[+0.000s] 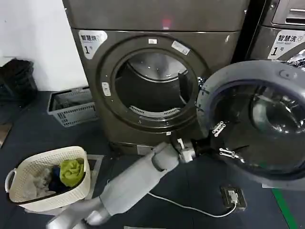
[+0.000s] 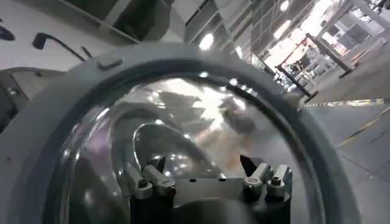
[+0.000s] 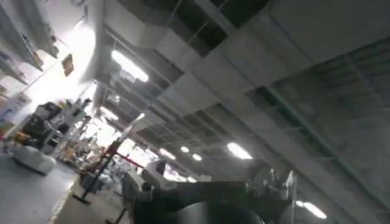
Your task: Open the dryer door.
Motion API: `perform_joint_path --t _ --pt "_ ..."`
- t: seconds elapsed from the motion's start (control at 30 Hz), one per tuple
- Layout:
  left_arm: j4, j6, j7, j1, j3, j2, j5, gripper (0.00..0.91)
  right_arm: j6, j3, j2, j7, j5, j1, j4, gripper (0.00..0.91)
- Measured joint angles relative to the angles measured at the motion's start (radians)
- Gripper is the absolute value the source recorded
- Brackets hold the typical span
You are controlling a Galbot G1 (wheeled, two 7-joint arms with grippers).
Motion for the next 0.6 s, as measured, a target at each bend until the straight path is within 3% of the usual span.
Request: perform_joint_path --t 0.17,0.43,0.6 --pt "0.0 0.004 0.001 -0.014 0.024 0.01 0.001 0.907 0.054 0.027 -0.038 0.006 -0.057 -0.014 -0.083 0.907" --pt "-0.078 0.017 0.031 0.006 0.026 0.091 0.054 0.907 0.047 0.031 -0.08 -0.03 -0.012 -0.031 -0.124 0.907" --pt "-0.186 -0.044 0.074 0.012 -0.006 0.248 0.13 0.907 0.07 0.014 -0.11 -0.058 -0.009 -0.035 -0.156 0.907"
